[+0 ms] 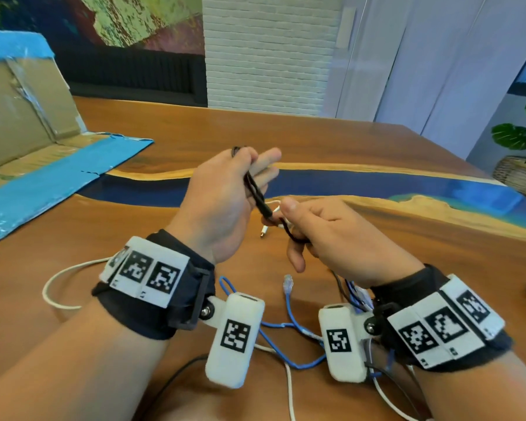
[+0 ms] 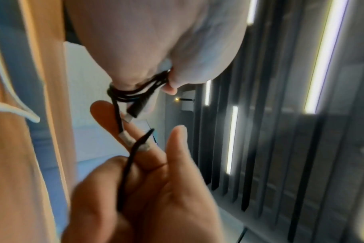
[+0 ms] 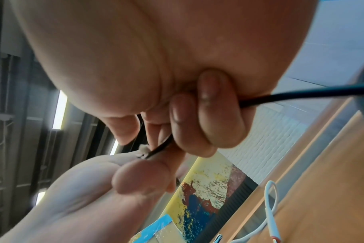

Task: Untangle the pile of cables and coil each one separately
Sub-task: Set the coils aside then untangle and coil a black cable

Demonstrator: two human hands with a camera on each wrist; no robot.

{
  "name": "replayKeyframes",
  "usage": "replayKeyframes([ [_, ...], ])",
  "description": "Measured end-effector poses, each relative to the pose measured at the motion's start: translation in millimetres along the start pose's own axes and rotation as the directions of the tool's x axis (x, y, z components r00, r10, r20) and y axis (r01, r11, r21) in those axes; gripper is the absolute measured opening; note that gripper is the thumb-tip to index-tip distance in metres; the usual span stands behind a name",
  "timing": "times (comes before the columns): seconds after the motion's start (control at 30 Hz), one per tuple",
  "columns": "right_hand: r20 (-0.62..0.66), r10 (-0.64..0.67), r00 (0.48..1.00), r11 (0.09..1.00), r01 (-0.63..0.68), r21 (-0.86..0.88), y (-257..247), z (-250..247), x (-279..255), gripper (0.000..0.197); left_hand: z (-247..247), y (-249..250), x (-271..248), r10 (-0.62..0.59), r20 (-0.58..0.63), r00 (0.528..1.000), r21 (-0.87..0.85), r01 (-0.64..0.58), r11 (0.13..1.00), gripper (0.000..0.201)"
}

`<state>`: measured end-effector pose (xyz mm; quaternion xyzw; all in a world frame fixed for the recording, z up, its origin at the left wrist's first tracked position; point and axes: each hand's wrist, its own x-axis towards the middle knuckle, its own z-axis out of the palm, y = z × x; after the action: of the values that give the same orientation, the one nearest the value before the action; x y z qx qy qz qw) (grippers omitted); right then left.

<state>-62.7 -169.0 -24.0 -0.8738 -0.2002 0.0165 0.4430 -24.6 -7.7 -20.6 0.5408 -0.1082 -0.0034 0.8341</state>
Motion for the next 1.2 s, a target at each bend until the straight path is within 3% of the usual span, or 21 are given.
replayKeyframes([
  [0.13,0.0,-0.069,0.998,0.997,0.069,0.042,-4.3,3.0,-1.8,0.025,4.2,-7.3,-3.8,0.022,-0.055,0.998,0.384,0.001,0.923,0.024],
  [0.2,-0.035,-0.094,0.995,0.995,0.095,0.02,-2.0,0.8,-1.6,0.046,2.0,-7.9,-4.4,0.098,-0.051,0.994,0.544,-0.054,0.837,0.024],
  [0.23,-0.076,-0.119,0.99,0.993,0.12,0.012,-1.7,-1.6,-1.8,0.045,0.1,-7.4,-3.6,0.121,-0.036,0.992,0.603,-0.075,0.794,0.024],
  [0.37,-0.295,-0.197,0.935,0.977,0.212,0.018,0.1,-21.1,-4.6,0.014,-2.4,-6.0,-3.8,-0.048,0.081,0.996,0.68,-0.02,0.733,0.029],
  [0.47,-0.36,-0.23,0.904,0.971,0.237,-0.025,5.9,-29.6,-4.7,0.004,2.0,-5.8,-8.7,-0.168,0.191,0.967,0.702,-0.015,0.712,0.056],
  [0.57,-0.377,-0.246,0.893,0.968,0.247,-0.047,8.9,-29.0,-3.0,0.004,3.7,-2.3,-12.3,-0.285,0.29,0.914,0.655,0.027,0.755,0.068],
  [0.67,-0.424,-0.245,0.872,0.961,0.276,0.011,12.5,-27.5,0.7,0.002,-1.7,0.1,-13.7,-0.318,0.389,0.865,0.511,0.084,0.856,0.051],
  [0.77,-0.47,-0.204,0.859,0.963,0.263,0.063,17.3,-22.9,5.2,0.006,-4.6,2.6,-14.2,-0.319,0.431,0.844,0.235,0.236,0.943,0.042],
  [0.83,-0.435,-0.14,0.89,0.976,0.199,0.093,21.9,-18.7,8.7,0.012,-3.4,4.8,-11.9,-0.281,0.404,0.87,0.057,0.282,0.958,0.04],
  [0.97,-0.224,0.026,0.974,0.988,0.009,0.154,25.2,-10.7,10.0,0.026,-1.3,4.9,-4.4,-0.165,0.229,0.959,-0.202,0.212,0.956,0.036],
  [1.07,-0.096,0.044,0.994,0.99,-0.031,0.134,22.8,-5.8,8.7,0.026,1.5,-1.8,-1.7,-0.131,0.122,0.984,-0.343,0.165,0.925,0.033],
  [1.2,0.018,0.028,0.999,1.0,-0.029,0.01,21.9,-2.1,7.7,0.015,-5.5,-3.4,4.4,-0.047,0.011,0.999,-0.378,0.048,0.924,0.033],
])
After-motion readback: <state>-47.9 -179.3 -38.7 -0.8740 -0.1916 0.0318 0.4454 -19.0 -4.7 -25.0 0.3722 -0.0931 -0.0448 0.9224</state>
